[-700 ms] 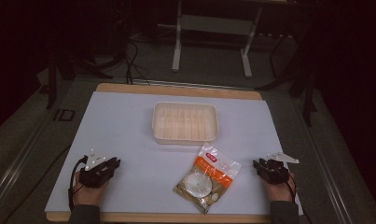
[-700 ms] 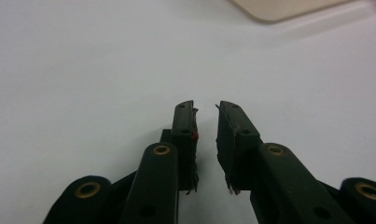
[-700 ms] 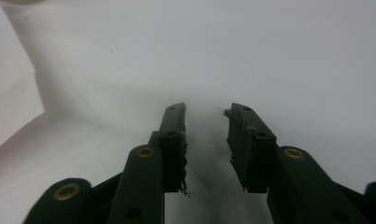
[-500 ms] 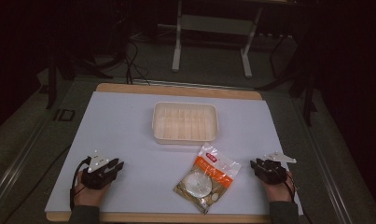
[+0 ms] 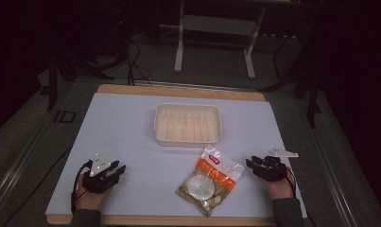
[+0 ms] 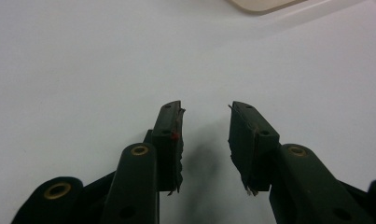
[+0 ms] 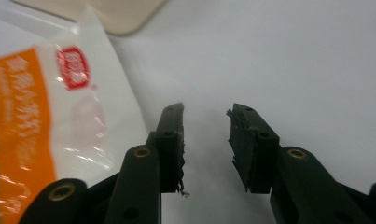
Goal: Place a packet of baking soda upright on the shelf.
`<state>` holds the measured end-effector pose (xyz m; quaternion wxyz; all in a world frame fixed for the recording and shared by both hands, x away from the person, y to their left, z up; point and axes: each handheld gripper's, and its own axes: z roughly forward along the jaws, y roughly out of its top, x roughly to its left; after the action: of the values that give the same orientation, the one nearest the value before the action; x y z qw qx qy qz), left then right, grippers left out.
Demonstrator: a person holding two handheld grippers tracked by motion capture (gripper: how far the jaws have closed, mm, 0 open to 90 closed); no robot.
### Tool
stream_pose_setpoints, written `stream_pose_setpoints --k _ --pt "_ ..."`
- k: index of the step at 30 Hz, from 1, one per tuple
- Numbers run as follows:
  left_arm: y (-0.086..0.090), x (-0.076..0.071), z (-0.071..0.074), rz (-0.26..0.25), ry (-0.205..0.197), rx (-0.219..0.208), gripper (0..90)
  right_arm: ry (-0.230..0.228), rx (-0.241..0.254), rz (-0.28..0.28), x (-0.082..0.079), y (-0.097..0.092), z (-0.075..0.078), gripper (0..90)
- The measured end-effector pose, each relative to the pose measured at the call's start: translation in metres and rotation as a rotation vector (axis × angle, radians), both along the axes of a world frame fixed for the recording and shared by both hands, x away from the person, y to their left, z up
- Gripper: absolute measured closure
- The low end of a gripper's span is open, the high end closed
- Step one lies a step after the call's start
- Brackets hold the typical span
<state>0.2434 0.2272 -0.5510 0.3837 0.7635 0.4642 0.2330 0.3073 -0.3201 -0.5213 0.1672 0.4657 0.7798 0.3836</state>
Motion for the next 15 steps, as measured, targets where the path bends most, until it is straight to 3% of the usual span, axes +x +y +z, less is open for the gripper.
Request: stream_pose_setpoints --k 6,15 --pt "-0.001 0.001 0.000 0.001 0.012 0.008 63.3 0.031 0.018 0.062 0.009 0.007 0.005 58.7" --pt "0.000 0.003 0.000 0.009 0.024 0.010 63.3 0.070 0.031 0.136 0.020 0.028 0.000 45.1"
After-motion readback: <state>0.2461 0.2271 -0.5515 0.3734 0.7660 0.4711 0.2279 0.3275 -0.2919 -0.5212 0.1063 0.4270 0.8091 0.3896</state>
